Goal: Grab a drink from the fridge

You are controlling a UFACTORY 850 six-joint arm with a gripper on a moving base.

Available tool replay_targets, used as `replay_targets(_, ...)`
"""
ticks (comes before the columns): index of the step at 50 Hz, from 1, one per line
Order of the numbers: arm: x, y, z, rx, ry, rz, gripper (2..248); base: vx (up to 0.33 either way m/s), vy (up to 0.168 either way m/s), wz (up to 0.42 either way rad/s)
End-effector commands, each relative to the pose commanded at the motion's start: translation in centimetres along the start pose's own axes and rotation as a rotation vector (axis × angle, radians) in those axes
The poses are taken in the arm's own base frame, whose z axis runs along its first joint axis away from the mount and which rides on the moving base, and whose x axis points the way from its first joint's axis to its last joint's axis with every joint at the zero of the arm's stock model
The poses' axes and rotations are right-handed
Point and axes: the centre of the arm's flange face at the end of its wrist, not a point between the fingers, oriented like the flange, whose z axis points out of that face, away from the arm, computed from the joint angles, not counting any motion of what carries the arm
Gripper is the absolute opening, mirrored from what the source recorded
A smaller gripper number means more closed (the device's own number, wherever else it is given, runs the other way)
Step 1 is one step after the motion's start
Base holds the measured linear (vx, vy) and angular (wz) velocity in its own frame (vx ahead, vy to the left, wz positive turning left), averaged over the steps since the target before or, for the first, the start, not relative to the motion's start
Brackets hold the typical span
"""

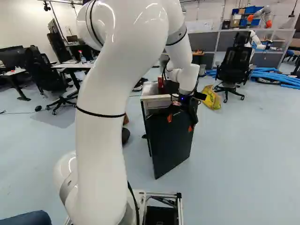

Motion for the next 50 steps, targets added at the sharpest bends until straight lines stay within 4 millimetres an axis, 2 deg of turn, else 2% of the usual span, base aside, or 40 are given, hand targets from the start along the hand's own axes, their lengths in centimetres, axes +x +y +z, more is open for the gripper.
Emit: replay_targets(50, -2.2, -8.0, 1.0, -0.013, 0.173, -0.148, 247, 0.000, 0.000, 0.000)
